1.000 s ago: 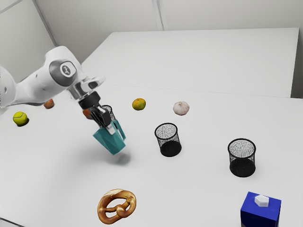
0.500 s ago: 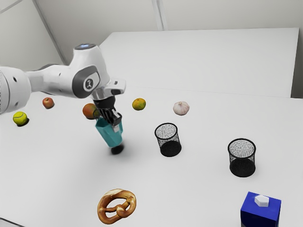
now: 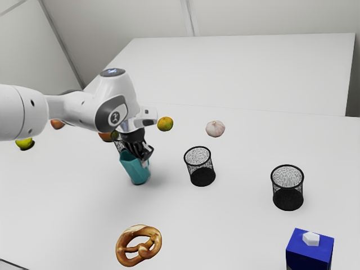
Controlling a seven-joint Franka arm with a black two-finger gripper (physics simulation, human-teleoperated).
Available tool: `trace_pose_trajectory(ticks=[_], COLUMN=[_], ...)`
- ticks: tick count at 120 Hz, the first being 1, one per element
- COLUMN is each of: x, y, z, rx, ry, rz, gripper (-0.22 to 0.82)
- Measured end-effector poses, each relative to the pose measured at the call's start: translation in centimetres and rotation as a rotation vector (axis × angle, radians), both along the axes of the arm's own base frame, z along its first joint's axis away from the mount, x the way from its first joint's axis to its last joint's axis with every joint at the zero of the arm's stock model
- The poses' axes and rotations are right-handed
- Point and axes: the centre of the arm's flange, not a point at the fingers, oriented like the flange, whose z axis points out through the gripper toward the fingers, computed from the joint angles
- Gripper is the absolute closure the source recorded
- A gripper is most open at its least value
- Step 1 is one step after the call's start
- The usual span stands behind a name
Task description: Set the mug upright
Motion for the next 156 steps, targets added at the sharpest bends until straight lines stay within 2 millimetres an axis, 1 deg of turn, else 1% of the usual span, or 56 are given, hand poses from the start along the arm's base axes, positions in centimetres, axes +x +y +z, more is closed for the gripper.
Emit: trace_pose_trajectory(ticks=[17,26,36,40,46,56,69,74,82,87,92,106,111,131,156], x=[0.0,-0.1,-0.2,-0.1,0.5,2.0,4.2,5.0,6.1,6.8,7.1,7.0,6.8,6.2,5.9], y=[-0.3,-0.3,-0.4,-0.4,-0.5,-0.7,-0.7,-0.2,1.4,2.1,2.5,2.5,2.4,2.3,2.3], z=[0.6,2.5,4.8,5.9,8.1,12.3,17.1,18.8,21.5,22.8,23.9,25.5,25.7,25.5,25.3], rx=[-0.006,-0.007,-0.011,-0.016,-0.025,-0.045,-0.082,-0.090,-0.098,-0.100,-0.103,-0.102,-0.100,-0.099,-0.098], ry=[-0.017,-0.050,-0.089,-0.106,-0.134,-0.176,-0.197,-0.198,-0.197,-0.193,-0.185,-0.142,-0.126,-0.069,-0.039], rz=[0.020,0.031,0.042,0.048,0.056,0.069,0.091,0.105,0.133,0.145,0.150,0.152,0.150,0.152,0.154], gripper=[0.40,0.28,0.19,0.16,0.13,0.09,0.05,0.04,0.03,0.03,0.02,0.01,0.01,0.00,0.00])
